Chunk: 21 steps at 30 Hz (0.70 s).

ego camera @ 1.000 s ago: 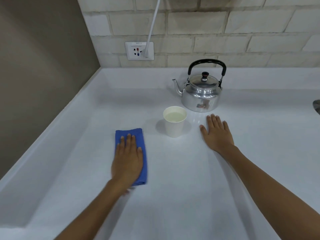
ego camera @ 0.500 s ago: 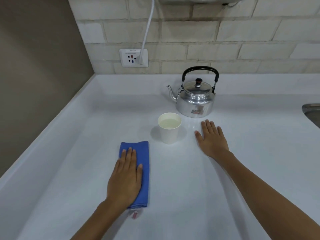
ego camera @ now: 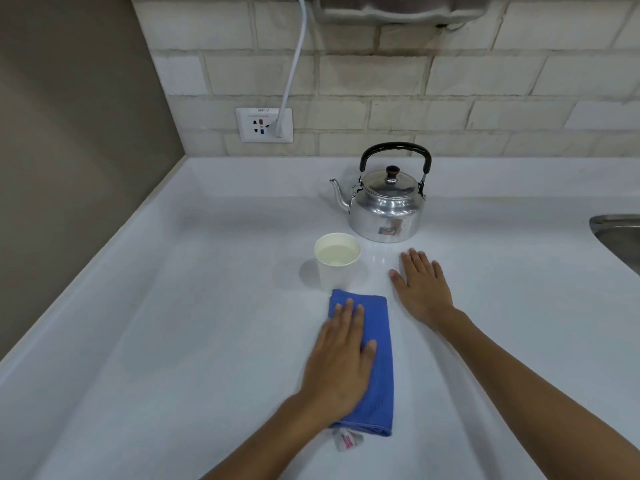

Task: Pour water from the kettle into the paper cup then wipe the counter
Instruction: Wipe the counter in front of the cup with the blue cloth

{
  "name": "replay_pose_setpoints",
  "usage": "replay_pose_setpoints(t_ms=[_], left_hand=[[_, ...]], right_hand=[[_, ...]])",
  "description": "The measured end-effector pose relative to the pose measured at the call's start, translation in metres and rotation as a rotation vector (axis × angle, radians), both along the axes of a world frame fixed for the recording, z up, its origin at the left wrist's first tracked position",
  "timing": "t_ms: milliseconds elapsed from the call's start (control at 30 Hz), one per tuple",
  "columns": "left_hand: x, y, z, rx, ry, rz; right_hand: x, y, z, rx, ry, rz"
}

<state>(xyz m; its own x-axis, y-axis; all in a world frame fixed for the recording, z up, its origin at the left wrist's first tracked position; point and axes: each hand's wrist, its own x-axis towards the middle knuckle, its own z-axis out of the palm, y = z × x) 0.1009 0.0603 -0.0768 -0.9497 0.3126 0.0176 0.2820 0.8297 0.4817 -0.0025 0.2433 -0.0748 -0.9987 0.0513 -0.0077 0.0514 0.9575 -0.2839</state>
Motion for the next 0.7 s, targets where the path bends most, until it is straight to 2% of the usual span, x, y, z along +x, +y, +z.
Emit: replay_pose_setpoints(t_ms=[67, 167, 267, 367, 467, 633, 700], left_hand=[[-0.015, -0.033, 0.002, 0.075, 0.054, 0.075], [-0.038, -0.078, 0.002, -0.048, 0.074, 0.223], [-0.048, -0.09, -0.008, -0.168, 0.062, 0.277], [-0.048, -0.091, -0.016, -0.192, 0.119, 0.275], [-0.048, -0.095, -0.019, -0.189, 0.139, 0.266], [-0.05, -0.099, -0.025, -0.215, 0.157, 0.258], [-0.05, -0.099, -0.026, -0.245, 0.172, 0.263]], right_hand=[[0.016, -0.011, 0.011, -0.046, 0.066, -0.031], [0.051, -0.046, 0.022, -0.099, 0.137, 0.001], [0.091, -0.093, 0.02, -0.177, 0.067, 0.102], [0.112, -0.12, 0.005, -0.098, 0.002, 0.125], [0.116, -0.116, -0.002, -0.015, 0.011, 0.124], [0.125, -0.085, -0.006, -0.051, 0.039, 0.2], [0.12, -0.062, -0.004, -0.009, 0.107, 0.197]])
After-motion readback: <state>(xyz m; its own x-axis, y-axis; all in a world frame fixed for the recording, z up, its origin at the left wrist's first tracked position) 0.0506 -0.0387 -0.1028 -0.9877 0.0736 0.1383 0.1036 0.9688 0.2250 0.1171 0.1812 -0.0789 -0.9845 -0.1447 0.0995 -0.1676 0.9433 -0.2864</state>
